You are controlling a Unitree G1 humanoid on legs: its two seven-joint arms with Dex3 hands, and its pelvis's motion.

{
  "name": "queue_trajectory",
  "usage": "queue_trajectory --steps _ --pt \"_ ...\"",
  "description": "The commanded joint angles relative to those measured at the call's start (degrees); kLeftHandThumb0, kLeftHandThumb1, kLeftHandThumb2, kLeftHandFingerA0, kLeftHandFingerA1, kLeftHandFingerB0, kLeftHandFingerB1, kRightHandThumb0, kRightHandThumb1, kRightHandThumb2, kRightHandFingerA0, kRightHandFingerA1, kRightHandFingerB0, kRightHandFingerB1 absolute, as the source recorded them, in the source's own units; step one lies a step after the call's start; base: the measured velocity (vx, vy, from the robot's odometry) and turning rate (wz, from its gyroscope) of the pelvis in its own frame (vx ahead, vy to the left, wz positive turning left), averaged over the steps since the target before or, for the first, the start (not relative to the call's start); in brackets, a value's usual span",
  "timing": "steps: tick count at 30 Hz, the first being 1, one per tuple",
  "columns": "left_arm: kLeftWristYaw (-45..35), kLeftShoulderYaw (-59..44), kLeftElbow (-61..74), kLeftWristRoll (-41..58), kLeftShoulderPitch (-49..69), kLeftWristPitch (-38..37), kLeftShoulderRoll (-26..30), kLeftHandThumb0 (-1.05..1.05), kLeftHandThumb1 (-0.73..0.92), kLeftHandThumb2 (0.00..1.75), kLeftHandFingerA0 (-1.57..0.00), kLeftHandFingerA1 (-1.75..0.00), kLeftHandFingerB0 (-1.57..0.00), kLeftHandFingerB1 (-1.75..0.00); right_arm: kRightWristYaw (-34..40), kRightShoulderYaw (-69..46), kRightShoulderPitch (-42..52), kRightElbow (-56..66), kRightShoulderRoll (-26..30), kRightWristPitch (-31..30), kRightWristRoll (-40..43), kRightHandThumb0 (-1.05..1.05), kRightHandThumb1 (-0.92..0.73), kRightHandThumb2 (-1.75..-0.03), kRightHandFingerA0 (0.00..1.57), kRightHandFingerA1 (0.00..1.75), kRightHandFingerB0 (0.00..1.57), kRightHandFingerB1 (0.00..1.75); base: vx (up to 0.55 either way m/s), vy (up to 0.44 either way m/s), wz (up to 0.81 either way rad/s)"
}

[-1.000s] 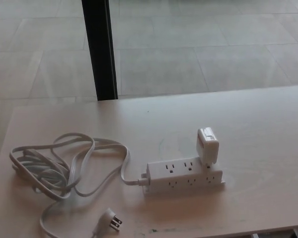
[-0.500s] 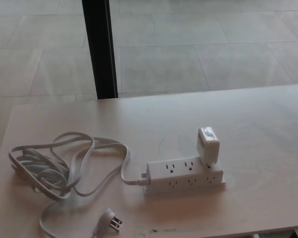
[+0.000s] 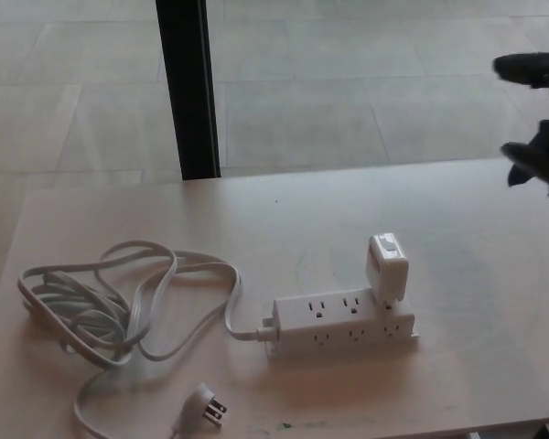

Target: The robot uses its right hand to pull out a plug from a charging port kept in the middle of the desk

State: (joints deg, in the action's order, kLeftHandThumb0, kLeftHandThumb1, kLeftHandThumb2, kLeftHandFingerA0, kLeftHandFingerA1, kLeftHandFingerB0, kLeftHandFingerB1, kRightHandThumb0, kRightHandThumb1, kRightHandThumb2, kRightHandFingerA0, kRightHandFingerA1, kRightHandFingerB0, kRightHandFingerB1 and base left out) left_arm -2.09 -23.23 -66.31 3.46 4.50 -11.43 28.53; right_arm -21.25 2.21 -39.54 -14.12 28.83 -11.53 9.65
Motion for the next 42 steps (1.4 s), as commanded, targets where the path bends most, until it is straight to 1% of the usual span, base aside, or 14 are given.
queue_trajectory --steps 1,2,6,7,8,15,16,19,20,23,25,27,34,42 --pt "0.5 -0.3 -0.6 1.0 0.1 -1.9 1.4 -0.58 0.6 0.59 -0.8 -0.65 -0.69 -0.49 -4.6 12.2 -4.8 -2.3 -1.9 -13.3 -8.8 -0.81 -0.44 -0.77 0.86 1.26 0.25 0.4 0.0 0.0 0.0" --pt "0.4 -0.4 -0.2 1.1 0.3 -1.9 1.3 -0.57 0.61 0.59 -0.79 -0.68 -0.68 -0.49 -4.8 14.0 -5.2 -2.9 -1.9 -12.6 -10.1 -0.68 -0.48 -0.57 0.83 1.36 0.29 0.31 0.0 0.0 0.0" --pt "-0.5 -0.4 -0.3 1.3 0.2 -2.3 1.2 -0.59 0.6 0.58 -0.78 -0.64 -0.66 -0.48 -6.0 21.7 -6.5 -4.3 -0.3 -9.3 -17.0 -0.73 -0.51 -0.6 0.77 1.5 0.28 0.31 0.0 0.0 0.0" --pt "-0.6 -0.7 -0.8 1.6 -0.2 -2.1 1.2 -0.66 0.48 0.73 -0.77 -0.65 -0.61 -0.53 -7.1 25.6 -6.8 -4.2 1.2 -4.9 -21.2 -0.71 -0.54 -0.59 0.82 1.39 0.28 0.31 0.0 0.0 0.0" --pt "-0.5 -0.7 -0.5 1.6 -0.2 -1.8 1.3 -0.6 0.6 0.59 -0.79 -0.61 -0.68 -0.48 -7.2 27.9 -7.4 -4.6 1.4 -4.4 -23.3 -0.85 -0.47 -0.83 0.88 1.22 0.22 0.41 0.0 0.0 0.0" --pt "-0.9 -1.0 -0.4 2.0 -0.4 -1.4 1.4 -0.59 0.6 0.58 -0.79 -0.64 -0.66 -0.48 -8.0 32.4 -9.8 -5.6 2.2 -3.4 -26.4 -0.77 -0.55 -0.58 0.86 1.18 0.25 0.34 0.0 0.0 0.0" --pt "-0.8 -0.9 -0.2 1.9 -0.3 -1.6 1.3 -0.6 0.6 0.58 -0.79 -0.63 -0.64 -0.47 -8.0 33.2 -10.2 -5.7 2.3 -3.2 -27.1 -0.89 -0.49 -0.85 0.92 1.13 0.23 0.43 0.0 0.0 0.0" --pt "-0.9 -0.8 -0.3 1.7 -0.1 -2.2 1.3 -0.6 0.61 0.58 -0.76 -0.61 -0.65 -0.47 -8.4 35.2 -11.3 -6.3 2.7 -2.6 -28.9 -0.88 -0.49 -0.86 0.92 1.11 0.22 0.43 0.0 0.0 0.0" --pt "-0.8 -0.9 0.1 1.9 -0.1 -1.8 1.3 -0.6 0.6 0.59 -0.78 -0.63 -0.67 -0.49 -8.3 35.5 -11.5 -6.9 2.5 -2.4 -29.0 -0.77 -0.56 -0.58 0.9 1.21 0.26 0.33 0.0 0.0 0.0" --pt "-0.6 -0.8 -0.7 1.7 -0.4 -2.0 1.4 -0.62 0.6 0.59 -0.78 -0.61 -0.66 -0.47 -8.0 36.9 -12.4 -8.0 2.0 -2.4 -30.3 -0.81 -0.45 -0.85 0.94 1.28 0.19 0.42 0.0 0.0 0.0" --pt "-0.6 -0.6 -0.1 1.4 0.0 -2.1 1.5 -0.62 0.61 0.58 -0.77 -0.62 -0.65 -0.47 -7.7 37.3 -12.4 -8.4 1.8 -1.6 -30.7 -0.79 -0.55 -0.61 0.82 1.55 0.26 0.32 0.0 0.0 0.0" --pt "-0.4 -0.5 -0.3 1.4 -0.3 -1.7 1.6 -0.62 0.6 0.59 -0.78 -0.61 -0.66 -0.46 -7.4 37.6 -12.8 -9.0 1.5 -1.4 -31.1 -0.81 -0.54 -0.63 0.75 1.62 0.24 0.33 0.0 0.0 0.0" --pt "-0.5 -0.4 -0.3 1.3 -0.3 -1.8 1.6 -0.62 0.61 0.58 -0.78 -0.64 -0.62 -0.46 -7.1 37.5 -14.3 -11.7 -0.1 0.8 -32.9 -0.8 -0.59 -0.58 0.72 1.51 0.23 0.32 0.0 0.0 0.0" --pt "-0.3 -0.5 -0.6 1.6 -0.5 -2.0 1.2 -0.63 0.6 0.59 -0.79 -0.62 -0.65 -0.47 -6.6 35.9 -14.4 -11.7 -2.3 1.0 -35.4 -0.8 -0.54 -0.63 0.74 1.68 0.25 0.33 0.0 0.0 0.0"
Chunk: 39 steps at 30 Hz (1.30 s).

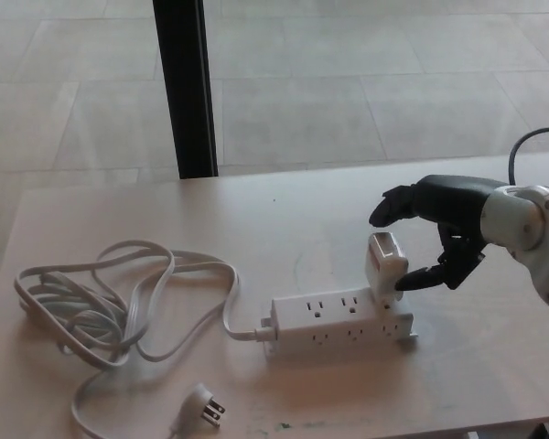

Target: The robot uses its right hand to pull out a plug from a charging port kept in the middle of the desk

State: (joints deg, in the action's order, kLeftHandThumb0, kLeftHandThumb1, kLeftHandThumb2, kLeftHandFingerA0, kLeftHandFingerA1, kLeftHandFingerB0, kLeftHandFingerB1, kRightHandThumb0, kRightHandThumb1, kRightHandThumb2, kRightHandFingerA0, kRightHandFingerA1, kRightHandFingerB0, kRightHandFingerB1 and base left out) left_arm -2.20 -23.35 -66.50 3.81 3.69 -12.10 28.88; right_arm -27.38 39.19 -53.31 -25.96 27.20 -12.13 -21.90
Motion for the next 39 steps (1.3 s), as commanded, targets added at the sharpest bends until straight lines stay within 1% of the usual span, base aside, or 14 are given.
queue_trajectory --steps 1,2,3,4,5,17,21,22,23,33,34,35,36,39 --pt "-0.6 -0.7 0.0 1.7 0.5 -1.2 0.7 -0.63 0.6 0.59 -0.79 -0.62 -0.65 -0.47 -0.3 -1.2 -0.7 0.3 -1.1 1.5 -4.3 -0.8 -0.54 -0.63 0.74 1.68 0.25 0.33 0.0 0.0 0.0" --pt "-0.6 -0.6 0.0 1.7 0.5 -1.2 0.8 -0.63 0.6 0.59 -0.8 -0.64 -0.68 -0.48 -0.2 -1.3 -0.6 0.3 -1.3 1.5 -4.5 -0.9 -0.45 -0.73 0.82 1.58 0.24 0.37 0.0 0.0 0.0" --pt "-0.2 -0.5 0.0 1.5 0.3 -1.0 0.8 -0.64 0.6 0.59 -0.81 -0.64 -0.68 -0.48 -0.4 -1.6 -0.5 0.5 -1.7 1.2 -4.9 -0.81 -0.56 -0.58 0.79 1.67 0.26 0.33 0.0 0.0 0.0" --pt "-0.2 -0.3 -0.1 1.3 0.4 -1.3 0.9 -0.64 0.6 0.59 -0.81 -0.64 -0.68 -0.48 -0.4 -1.7 -0.3 0.5 -1.8 1.2 -5.2 -0.88 -0.45 -0.71 0.82 1.6 0.23 0.37 0.0 0.0 0.0" --pt "-0.7 -0.3 -0.1 1.4 0.5 -1.7 0.9 -0.63 0.61 0.59 -0.78 -0.63 -0.69 -0.49 -0.4 -2.1 -0.1 0.6 -2.0 1.3 -5.4 -0.81 -0.56 -0.58 0.78 1.68 0.26 0.33 0.0 0.0 0.0" --pt "-1.1 0.1 0.6 2.0 0.6 -1.4 0.6 -0.63 0.61 0.59 -0.77 -0.65 -0.66 -0.48 -2.4 -2.5 0.4 -3.6 -1.4 3.3 -8.8 -0.83 -0.59 -0.58 0.72 1.56 0.26 0.34 0.0 0.0 0.0" --pt "-0.9 0.4 1.1 1.9 0.7 -1.1 0.6 -0.61 0.62 0.59 -0.75 -0.61 -0.69 -0.48 -3.0 -2.9 -0.2 -5.4 -1.5 3.1 -9.8 -0.83 -0.56 -0.65 0.7 1.68 0.27 0.32 0.0 0.0 0.0" --pt "-0.9 0.1 1.0 2.2 0.7 -1.0 0.5 -0.62 0.62 0.59 -0.77 -0.64 -0.69 -0.48 -3.6 -3.2 -0.1 -5.2 -1.3 2.7 -9.8 -0.85 -0.48 -0.89 0.9 1.43 0.22 0.42 0.0 0.0 0.0" --pt "-1.0 0.2 0.9 2.2 0.7 -1.2 0.6 -0.62 0.62 0.59 -0.78 -0.64 -0.68 -0.47 -3.3 -3.3 0.1 -5.4 -1.4 3.1 -9.9 -0.82 -0.56 -0.63 0.69 1.72 0.29 0.32 0.0 0.0 0.0" --pt "-1.6 0.7 1.4 2.1 1.4 -2.3 0.8 -0.65 0.64 0.6 -0.75 -0.63 -0.67 -0.48 -3.0 -4.8 1.9 -4.0 -3.1 4.1 -10.4 -0.8 -0.54 -0.62 0.69 1.68 0.32 0.33 0.0 0.0 0.0" --pt "-2.0 0.3 1.3 2.6 1.2 -2.0 0.7 -0.65 0.64 0.6 -0.75 -0.6 -0.67 -0.48 -2.2 -5.3 2.4 -3.8 -3.7 4.8 -9.8 -0.92 -0.52 -0.9 0.84 1.41 0.32 0.43 0.0 0.0 0.0" --pt "-1.7 0.4 1.0 2.5 1.0 -1.7 0.8 -0.66 0.64 0.6 -0.76 -0.6 -0.68 -0.49 -2.3 -5.6 2.5 -3.8 -4.1 5.1 -9.6 -0.88 -0.51 -0.89 0.81 1.37 0.33 0.44 0.0 0.0 0.0" --pt "-1.5 0.6 1.1 2.3 1.0 -1.5 0.8 -0.66 0.65 0.6 -0.76 -0.58 -0.66 -0.46 -2.3 -6.3 2.8 -3.8 -4.3 6.3 -8.8 -0.73 -0.53 -0.63 0.68 1.62 0.42 0.36 0.0 0.0 0.0" --pt "-1.3 0.8 1.4 2.1 1.2 -1.6 0.8 -0.67 0.67 0.6 -0.77 -0.59 -0.65 -0.46 -2.5 -6.7 3.1 -3.4 -4.7 6.5 -9.3 -0.74 -0.55 -0.63 0.69 1.63 0.41 0.4 0.0 0.0 0.0"
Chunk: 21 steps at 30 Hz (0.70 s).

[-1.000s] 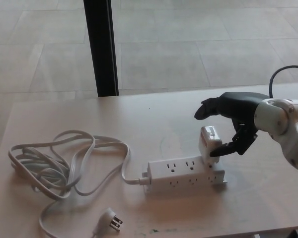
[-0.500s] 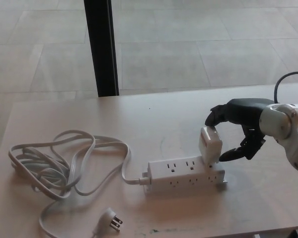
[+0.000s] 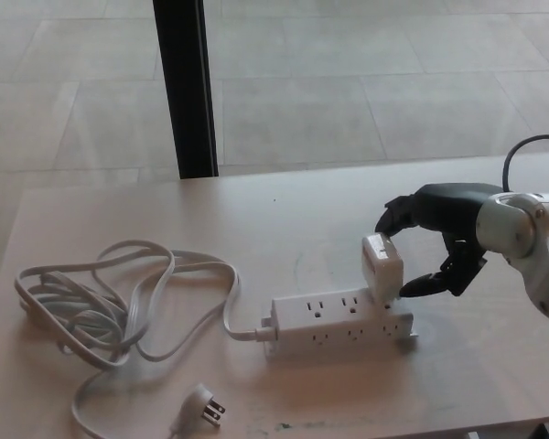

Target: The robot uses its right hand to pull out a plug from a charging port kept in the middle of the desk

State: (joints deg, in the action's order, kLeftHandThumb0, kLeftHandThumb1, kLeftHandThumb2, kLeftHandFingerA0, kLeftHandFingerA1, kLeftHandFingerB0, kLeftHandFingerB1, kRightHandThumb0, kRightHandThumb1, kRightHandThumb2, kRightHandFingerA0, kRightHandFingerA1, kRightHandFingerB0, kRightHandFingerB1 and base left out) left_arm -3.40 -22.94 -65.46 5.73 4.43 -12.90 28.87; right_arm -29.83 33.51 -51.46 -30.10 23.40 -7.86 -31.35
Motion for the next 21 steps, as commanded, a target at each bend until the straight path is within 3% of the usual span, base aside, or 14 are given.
queue_trajectory --steps 1,2,3,4,5,7,10,12,13,14,15,16,17,21 --pt "-0.6 0.1 0.5 0.6 0.6 -1.5 0.7 -0.64 0.67 0.6 -0.75 -0.6 -0.66 -0.47 0.2 -1.2 1.3 0.4 -1.0 2.7 0.0 -0.86 -0.51 -0.9 0.9 1.41 0.36 0.48 0.0 0.0 0.0" --pt "-0.9 -0.1 0.5 0.8 0.7 -1.6 0.6 -0.64 0.67 0.6 -0.75 -0.6 -0.66 -0.47 0.3 -1.4 1.3 0.3 -1.0 2.9 -0.1 -0.86 -0.51 -0.9 0.9 1.41 0.36 0.48 0.0 0.0 0.0" --pt "-1.0 0.0 0.1 0.7 0.6 -1.8 0.7 -0.66 0.67 0.61 -0.77 -0.58 -0.66 -0.45 0.3 -1.3 1.3 0.2 -1.0 2.7 -0.5 -0.75 -0.58 -0.58 0.69 1.58 0.37 0.36 0.0 0.0 0.0" --pt "-1.0 0.1 -0.5 0.5 0.4 -2.0 0.8 -0.66 0.67 0.61 -0.77 -0.58 -0.66 -0.45 0.4 -1.1 1.3 0.2 -0.9 2.5 -1.0 -0.75 -0.58 -0.58 0.69 1.58 0.37 0.36 0.0 0.0 0.0" --pt "-1.0 0.1 -0.4 0.4 0.6 -2.1 0.8 -0.66 0.67 0.61 -0.76 -0.58 -0.66 -0.45 0.4 -1.0 1.3 0.4 -1.1 1.6 -1.5 -0.85 -0.5 -0.89 0.8 1.35 0.33 0.46 0.0 0.0 0.0" --pt "-1.2 0.0 0.2 0.6 0.8 -1.8 0.8 -0.72 0.54 0.79 -0.72 -0.62 -0.59 -0.53 0.9 -0.9 1.8 0.7 -0.4 2.0 -2.3 -0.86 -0.52 -0.88 0.83 1.37 0.34 0.46 0.0 0.0 0.0" --pt "-0.9 0.2 0.2 0.3 0.8 -1.8 0.8 -0.68 0.68 0.61 -0.75 -0.57 -0.65 -0.48 1.2 -0.7 2.5 1.0 0.3 2.6 -3.0 -0.74 -0.47 -0.85 1.0 1.41 0.38 0.5 0.0 0.0 0.0" --pt "-0.9 0.4 0.3 0.2 0.9 -2.0 0.9 -0.73 0.55 0.78 -0.73 -0.63 -0.61 -0.54 1.8 -0.5 3.0 1.0 0.6 2.7 -3.8 -0.62 -0.41 -0.85 1.02 1.36 0.38 0.53 0.0 0.0 0.0" --pt "-0.8 0.4 0.2 0.1 0.9 -2.3 0.8 -0.69 0.69 0.61 -0.75 -0.58 -0.65 -0.48 1.6 -0.8 3.2 0.8 0.6 2.7 -3.5 -0.55 -0.52 -0.59 0.71 1.68 0.45 0.39 0.0 0.0 0.0" --pt "-0.8 0.3 0.2 0.2 0.8 -2.0 0.8 -0.68 0.69 0.61 -0.76 -0.57 -0.65 -0.46 1.8 -0.8 3.4 0.9 0.6 2.6 -3.8 -0.54 -0.51 -0.56 0.73 1.68 0.45 0.41 0.0 0.0 0.0" --pt "-0.9 0.2 0.2 0.4 0.7 -1.9 0.8 -0.68 0.69 0.61 -0.76 -0.58 -0.65 -0.47 2.0 -0.8 3.5 0.9 0.6 2.4 -4.0 -0.63 -0.4 -0.81 1.06 1.41 0.39 0.53 0.0 0.0 0.0" --pt "-1.2 0.2 0.2 0.5 0.8 -2.0 0.8 -0.67 0.69 0.61 -0.75 -0.59 -0.64 -0.47 2.3 -1.0 3.8 1.1 0.5 2.4 -3.8 -0.61 -0.4 -0.81 1.08 1.41 0.4 0.55 0.0 0.0 0.0" --pt "-1.2 0.3 0.1 0.4 0.7 -1.9 0.8 -0.68 0.69 0.61 -0.74 -0.58 -0.63 -0.46 2.7 -1.0 3.9 0.7 0.2 2.4 -4.0 -0.52 -0.51 -0.58 0.74 1.69 0.42 0.4 0.0 0.0 0.0" --pt "-1.1 0.8 0.5 -0.1 1.0 -1.7 1.0 -0.68 0.7 0.62 -0.74 -0.57 -0.61 -0.44 2.8 -0.6 4.7 1.3 -0.4 1.4 -4.8 -0.52 -0.5 -0.59 0.66 1.59 0.46 0.37 0.0 0.0 0.0"
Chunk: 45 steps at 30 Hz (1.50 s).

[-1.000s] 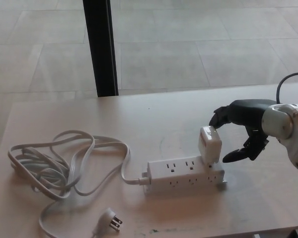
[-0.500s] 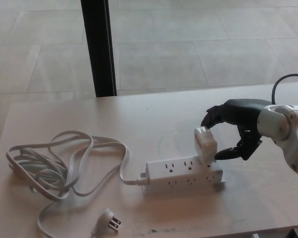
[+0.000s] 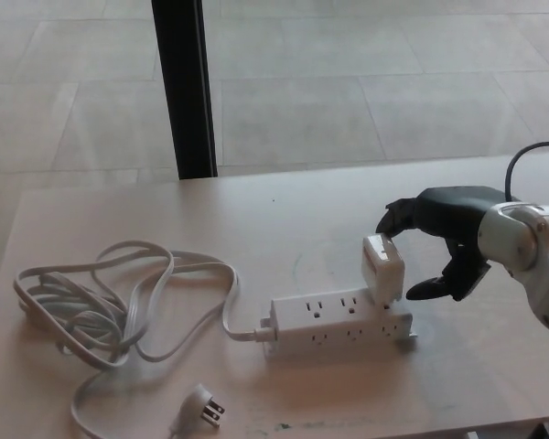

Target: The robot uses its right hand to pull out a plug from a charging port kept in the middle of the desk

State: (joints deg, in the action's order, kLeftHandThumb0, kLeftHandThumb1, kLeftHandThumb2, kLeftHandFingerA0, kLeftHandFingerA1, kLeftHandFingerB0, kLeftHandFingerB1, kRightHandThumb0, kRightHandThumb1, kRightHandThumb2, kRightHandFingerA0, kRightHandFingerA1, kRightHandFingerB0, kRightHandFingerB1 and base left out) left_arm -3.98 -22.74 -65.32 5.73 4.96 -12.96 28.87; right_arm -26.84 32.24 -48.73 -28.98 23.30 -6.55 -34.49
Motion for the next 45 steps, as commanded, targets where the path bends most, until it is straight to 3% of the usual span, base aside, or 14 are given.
queue_trajectory --steps 1,2,3,4,5,6,11,12,13,14,29,34,37,45 --pt "-0.6 0.6 0.8 0.0 0.7 -1.5 1.0 -0.68 0.7 0.61 -0.74 -0.54 -0.62 -0.43 -0.6 0.8 1.9 0.3 -1.2 -0.4 -1.4 -0.66 -0.44 -0.64 0.73 1.5 0.42 0.4 0.0 0.0 0.0" --pt "-0.4 0.7 0.8 0.0 0.6 -1.4 1.1 -0.67 0.7 0.62 -0.74 -0.54 -0.63 -0.44 -0.6 0.7 2.0 0.4 -1.6 -0.5 -1.3 -0.66 -0.42 -0.8 0.96 1.39 0.42 0.5 0.0 0.0 0.0" --pt "-0.3 0.8 0.6 -0.2 0.6 -1.8 1.2 -0.68 0.7 0.61 -0.75 -0.55 -0.64 -0.45 0.1 0.7 2.3 0.5 -2.0 0.3 -1.3 -0.59 -0.39 -0.81 0.99 1.35 0.42 0.54 0.0 0.0 0.0" --pt "-0.5 0.7 0.6 0.0 0.6 -1.8 1.1 -0.68 0.7 0.61 -0.76 -0.58 -0.64 -0.46 0.6 0.7 2.4 0.4 -2.3 0.5 -1.4 -0.52 -0.51 -0.55 0.73 1.59 0.48 0.45 0.0 0.0 0.0" --pt "-0.4 0.9 0.6 -0.2 0.6 -1.9 1.2 -0.69 0.7 0.61 -0.75 -0.57 -0.65 -0.47 0.9 0.8 2.4 0.5 -2.7 0.4 -1.7 -0.52 -0.52 -0.56 0.75 1.56 0.46 0.46 0.0 0.0 0.0" --pt "-0.5 0.9 0.8 -0.1 0.7 -1.8 1.1 -0.68 0.7 0.62 -0.75 -0.57 -0.65 -0.47 2.3 0.9 2.7 0.7 -3.4 0.9 -2.0 -0.49 -0.51 -0.59 0.79 1.39 0.53 0.5 0.0 0.0 0.0" --pt "-0.1 1.3 1.7 -0.2 1.1 -1.5 1.0 -0.68 0.72 0.62 -0.74 -0.56 -0.65 -0.48 2.6 1.3 2.7 0.6 -5.3 0.1 -2.6 -0.51 -0.54 -0.6 0.72 1.44 0.52 0.52 0.0 0.0 0.0" --pt "0.0 1.4 1.9 -0.2 1.2 -1.4 1.0 -0.74 0.58 0.8 -0.71 -0.62 -0.6 -0.54 2.1 1.5 2.5 0.6 -5.8 -0.6 -2.7 -0.58 -0.45 -0.87 0.78 1.19 0.44 0.59 0.0 0.0 0.0" --pt "-0.1 1.5 2.0 -0.2 1.2 -1.2 1.1 -0.74 0.58 0.8 -0.71 -0.62 -0.6 -0.54 1.6 1.6 2.4 0.7 -6.1 -1.1 -2.8 -0.58 -0.45 -0.87 0.78 1.19 0.44 0.59 0.0 0.0 0.0" --pt "0.4 1.7 1.8 -0.5 1.0 -0.8 1.2 -0.68 0.72 0.62 -0.75 -0.57 -0.65 -0.48 2.0 1.5 2.4 0.5 -6.3 -0.5 -2.6 -0.52 -0.52 -0.6 0.71 1.43 0.49 0.5 0.0 0.0 0.0" --pt "0.0 2.1 1.4 -0.3 0.6 -0.5 1.2 -0.69 0.73 0.62 -0.74 -0.59 -0.66 -0.48 3.6 1.5 3.2 -0.4 -6.4 -2.0 -4.8 -0.46 -0.54 -0.59 0.75 1.53 0.46 0.44 0.0 0.0 0.0" --pt "0.2 3.0 1.1 -0.9 0.4 -0.4 1.2 -0.68 0.73 0.62 -0.74 -0.6 -0.67 -0.49 3.7 1.9 3.5 -1.6 -7.1 -2.0 -4.9 -0.48 -0.58 -0.58 0.69 1.12 0.37 0.39 0.0 0.0 0.0" --pt "-0.4 3.2 0.3 -0.7 -0.3 -0.7 1.4 -0.7 0.73 0.62 -0.74 -0.61 -0.68 -0.51 4.8 0.8 4.2 -1.5 -8.3 -2.4 -3.7 -0.42 -0.56 -0.57 0.76 1.34 0.47 0.4 0.0 0.0 0.0" --pt "0.1 4.0 1.8 -0.8 0.4 -0.7 1.4 -0.67 0.74 0.62 -0.74 -0.64 -0.69 -0.53 9.1 1.5 5.9 -0.4 -11.1 -2.7 -5.6 -0.47 -0.59 -0.6 0.85 1.37 0.63 0.56 0.0 0.0 0.0"
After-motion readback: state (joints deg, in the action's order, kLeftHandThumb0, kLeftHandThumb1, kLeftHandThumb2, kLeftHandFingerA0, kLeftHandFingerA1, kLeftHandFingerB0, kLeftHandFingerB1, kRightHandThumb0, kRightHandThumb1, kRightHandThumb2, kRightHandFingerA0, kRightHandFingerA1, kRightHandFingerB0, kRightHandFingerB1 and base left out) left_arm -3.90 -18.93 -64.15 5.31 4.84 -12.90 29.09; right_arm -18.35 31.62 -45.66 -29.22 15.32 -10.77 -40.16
